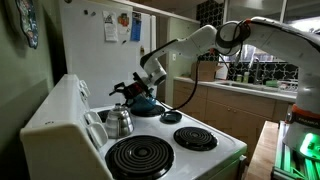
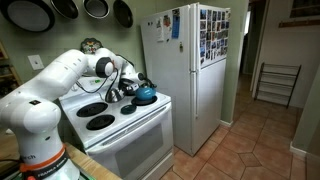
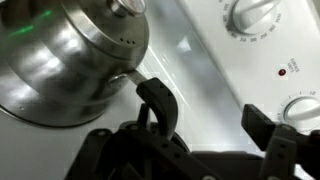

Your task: Pick up the silver stove top kettle on the middle of the rear stove plate and put it on the left rear stove plate

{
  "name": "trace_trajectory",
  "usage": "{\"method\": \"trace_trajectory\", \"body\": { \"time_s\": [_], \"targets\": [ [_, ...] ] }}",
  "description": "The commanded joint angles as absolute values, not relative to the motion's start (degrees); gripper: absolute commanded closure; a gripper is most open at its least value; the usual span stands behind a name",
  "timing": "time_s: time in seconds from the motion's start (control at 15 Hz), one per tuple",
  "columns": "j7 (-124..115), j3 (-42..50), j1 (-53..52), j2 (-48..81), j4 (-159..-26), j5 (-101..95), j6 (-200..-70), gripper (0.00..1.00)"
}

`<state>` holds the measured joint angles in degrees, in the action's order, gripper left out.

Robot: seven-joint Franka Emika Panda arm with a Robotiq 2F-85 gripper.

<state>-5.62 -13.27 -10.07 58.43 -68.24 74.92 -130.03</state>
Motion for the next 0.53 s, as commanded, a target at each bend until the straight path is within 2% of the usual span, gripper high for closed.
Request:
{"method": "trace_trajectory", "body": {
  "time_s": [0.0, 0.07, 0.13, 0.2, 0.27, 0.33, 0.47],
  "targets": [
    [-5.7, -13.7, -9.6, 61.8, -64.1, 75.3, -128.1, 0.15],
    [-5.9, -13.7, -9.7, 62.4, -63.4, 75.1, -127.8, 0.19],
    [-6.2, -13.7, -9.8, 62.8, -62.8, 74.9, -127.7, 0.30],
    [-6.4, -13.7, -9.9, 63.2, -62.2, 74.8, -127.4, 0.29],
    [-6.5, -13.7, -9.9, 63.5, -61.9, 74.7, -127.0, 0.34],
    [-6.7, -13.6, -10.0, 63.8, -61.4, 74.6, -126.7, 0.45],
    [-7.0, -13.6, -10.0, 64.5, -60.5, 74.4, -126.1, 0.43]
  ]
}}
